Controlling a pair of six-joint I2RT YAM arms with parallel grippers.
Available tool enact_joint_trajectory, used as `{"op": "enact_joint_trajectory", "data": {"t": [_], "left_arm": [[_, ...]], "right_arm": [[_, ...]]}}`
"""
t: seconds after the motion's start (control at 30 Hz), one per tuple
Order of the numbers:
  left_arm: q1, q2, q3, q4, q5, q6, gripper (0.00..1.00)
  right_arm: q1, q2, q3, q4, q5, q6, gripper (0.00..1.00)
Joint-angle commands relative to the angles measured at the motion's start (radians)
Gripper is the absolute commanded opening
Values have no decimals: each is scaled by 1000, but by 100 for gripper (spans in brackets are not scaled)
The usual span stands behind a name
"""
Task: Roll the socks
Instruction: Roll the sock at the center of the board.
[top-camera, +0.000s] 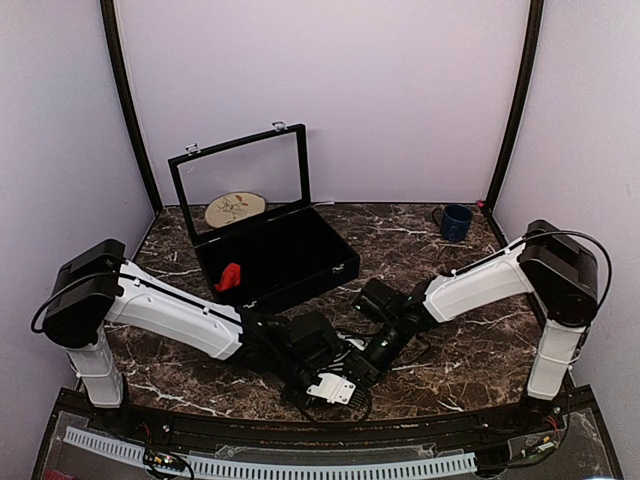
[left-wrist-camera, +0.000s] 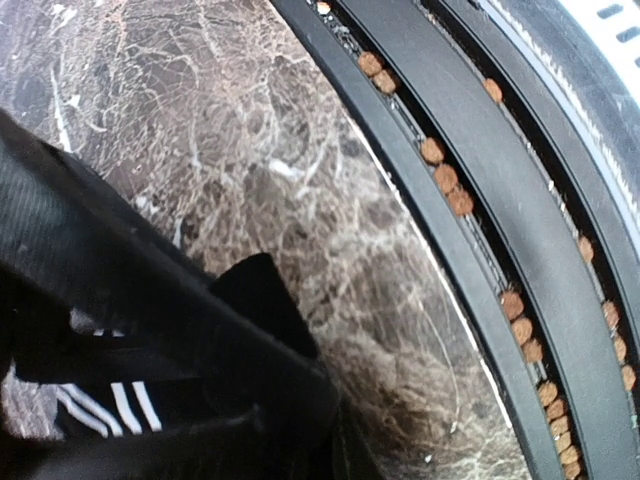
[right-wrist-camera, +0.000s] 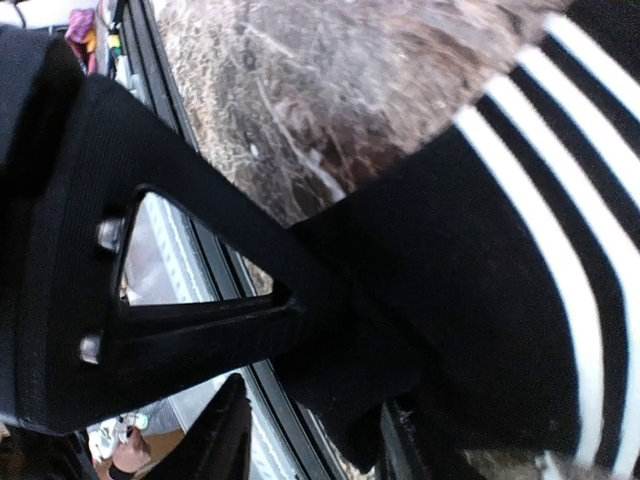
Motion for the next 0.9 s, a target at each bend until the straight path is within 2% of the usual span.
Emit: {"op": "enact_joint_trajectory", "data": {"t": [0.0, 0.27, 0.87], "left_arm": [[1, 51, 56, -179, 76, -48, 11], [55, 142, 191, -354, 187, -128, 12], [185, 285, 371, -575, 447, -228, 12]], "right_arm": [[-7, -60, -39, 13, 61, 11, 42], [-8, -143, -112, 41, 143, 59, 47], [-10, -287, -211, 96, 368, 147, 50]]}}
